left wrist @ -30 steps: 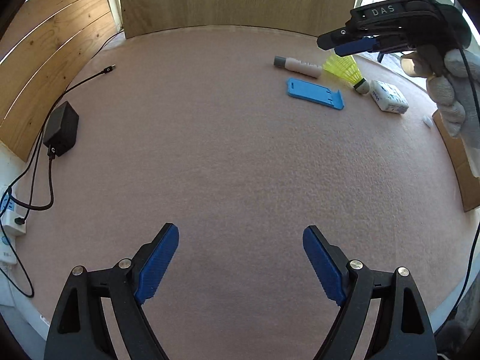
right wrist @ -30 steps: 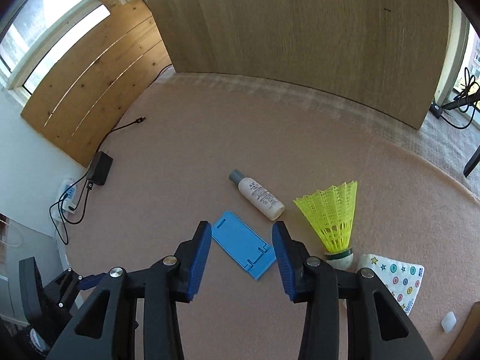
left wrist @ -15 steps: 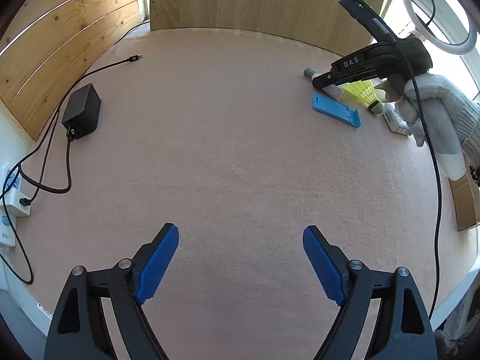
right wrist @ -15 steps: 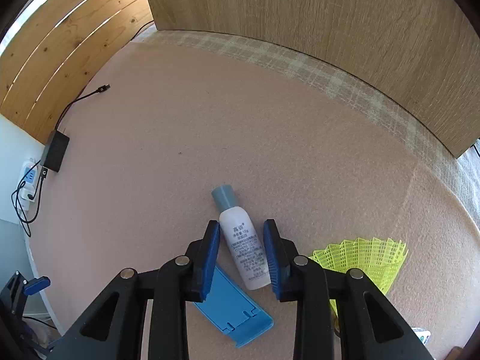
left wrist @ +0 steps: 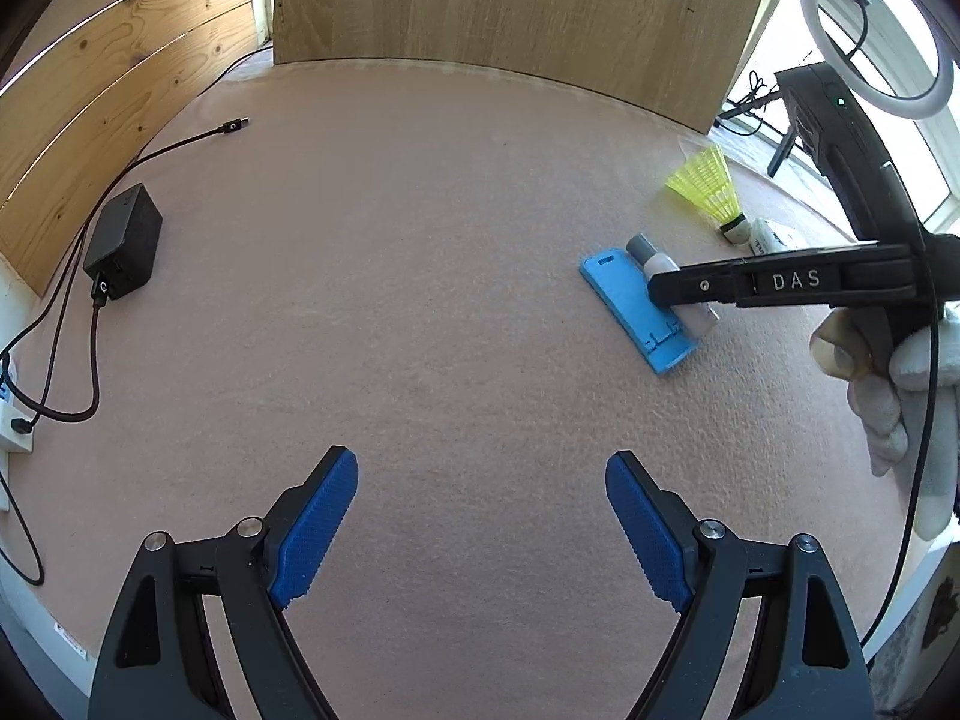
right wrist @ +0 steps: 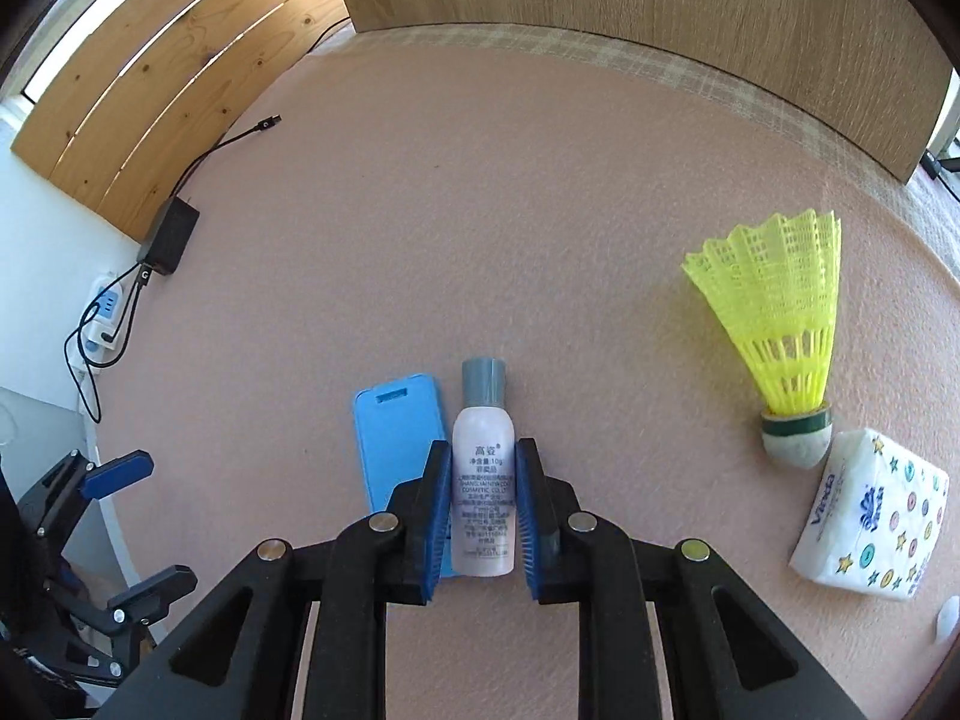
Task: Organize objects
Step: 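Close the right tool on the small white lotion bottle, then lift the lotion bottle with the right tool while the left tool approaches the blue phone stand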
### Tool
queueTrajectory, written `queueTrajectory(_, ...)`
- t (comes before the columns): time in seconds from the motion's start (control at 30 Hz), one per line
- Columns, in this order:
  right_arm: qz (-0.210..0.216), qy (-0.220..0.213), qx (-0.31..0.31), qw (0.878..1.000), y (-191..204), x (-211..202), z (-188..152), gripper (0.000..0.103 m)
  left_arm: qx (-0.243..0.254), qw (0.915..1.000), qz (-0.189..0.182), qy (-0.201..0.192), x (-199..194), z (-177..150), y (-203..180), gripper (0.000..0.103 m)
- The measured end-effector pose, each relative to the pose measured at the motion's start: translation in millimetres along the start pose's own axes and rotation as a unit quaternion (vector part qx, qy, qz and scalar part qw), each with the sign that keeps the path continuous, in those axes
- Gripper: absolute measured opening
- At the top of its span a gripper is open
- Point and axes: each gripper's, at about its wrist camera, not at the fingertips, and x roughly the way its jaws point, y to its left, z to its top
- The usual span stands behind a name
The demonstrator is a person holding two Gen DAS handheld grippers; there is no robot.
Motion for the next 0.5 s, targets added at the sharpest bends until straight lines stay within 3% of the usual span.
queueTrajectory(0.23,0.031,-0.013,0.023,0.999,14,-6,-39,0.019,0.005,0.9997,-0.021,0.006,15,15,-20,0.087)
queueTrajectory(0.37,-0.015,-0.039,0.055,0.998,-1,-19,-53,0.019,0.014,0.9997,-0.020,0.002,25,31,-37,0.087)
queueTrajectory(0.5,-0.031,-0.049,0.077,0.995,-15,-25,-60,0.019,0.024,0.9997,-0.008,0.004,40,51,-54,0.087)
